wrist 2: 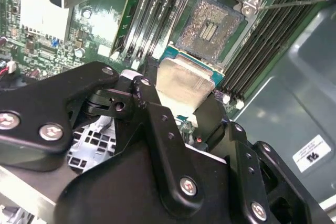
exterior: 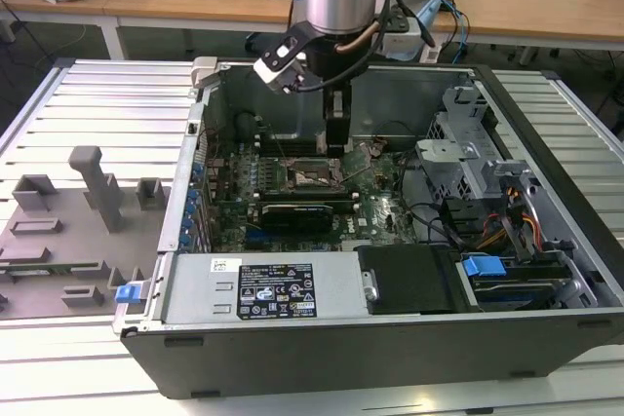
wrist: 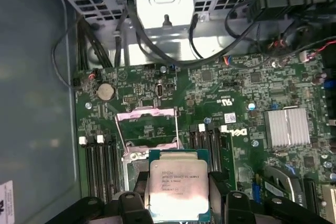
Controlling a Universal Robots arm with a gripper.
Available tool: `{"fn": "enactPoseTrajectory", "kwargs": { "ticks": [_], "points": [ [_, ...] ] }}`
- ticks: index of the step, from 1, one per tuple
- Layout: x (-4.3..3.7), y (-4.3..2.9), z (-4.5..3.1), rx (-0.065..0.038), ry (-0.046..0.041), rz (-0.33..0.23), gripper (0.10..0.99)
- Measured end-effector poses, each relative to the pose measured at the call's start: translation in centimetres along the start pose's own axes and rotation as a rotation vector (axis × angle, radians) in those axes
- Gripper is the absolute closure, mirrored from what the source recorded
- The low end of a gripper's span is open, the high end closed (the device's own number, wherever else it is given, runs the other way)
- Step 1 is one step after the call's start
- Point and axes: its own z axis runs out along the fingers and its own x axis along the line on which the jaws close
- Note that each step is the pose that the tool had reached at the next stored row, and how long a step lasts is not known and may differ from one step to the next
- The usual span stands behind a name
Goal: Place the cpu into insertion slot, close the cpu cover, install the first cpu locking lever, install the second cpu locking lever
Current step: 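Place the cpu into insertion slot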
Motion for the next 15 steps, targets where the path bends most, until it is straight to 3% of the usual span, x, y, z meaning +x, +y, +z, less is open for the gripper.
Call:
{"fn": "enactPoseTrajectory", "kwargs": {
  "ticks": [8, 13, 15],
  "points": [
    [0.07, -1.01, 1.73, 0.001, 0.0099, -0.058, 0.549],
    [0.25, -1.19, 2.49, 0.003, 0.0291, -0.135, 0.549],
    [0.36, -1.47, 3.03, 0.004, 0.0299, -0.143, 0.549]
  ]
}}
